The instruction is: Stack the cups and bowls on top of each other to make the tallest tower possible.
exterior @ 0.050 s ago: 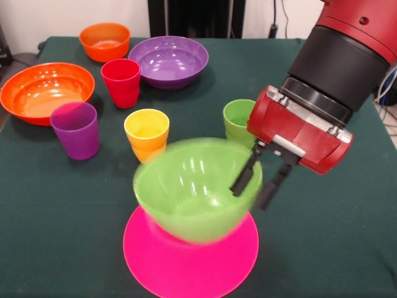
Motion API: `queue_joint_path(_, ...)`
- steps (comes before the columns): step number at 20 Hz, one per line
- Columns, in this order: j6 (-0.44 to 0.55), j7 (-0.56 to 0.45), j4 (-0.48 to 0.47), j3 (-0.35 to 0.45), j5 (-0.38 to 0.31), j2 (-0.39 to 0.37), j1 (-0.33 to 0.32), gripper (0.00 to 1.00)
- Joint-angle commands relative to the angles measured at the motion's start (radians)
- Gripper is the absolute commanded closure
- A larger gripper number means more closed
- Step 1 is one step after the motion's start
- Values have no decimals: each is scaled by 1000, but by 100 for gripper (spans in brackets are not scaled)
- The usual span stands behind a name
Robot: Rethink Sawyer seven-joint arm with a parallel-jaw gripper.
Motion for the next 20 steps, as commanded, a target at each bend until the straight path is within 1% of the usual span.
queue_joint_path(1,2,135,55,73,-14,8,15,0)
queue_joint_path(7,3,137,55,70,-14,10,14,0)
queue_joint_path(11,34,143,42,62,-7,17,11,0)
queue_joint_path(20,28,163,39,53,-1,27,11,0)
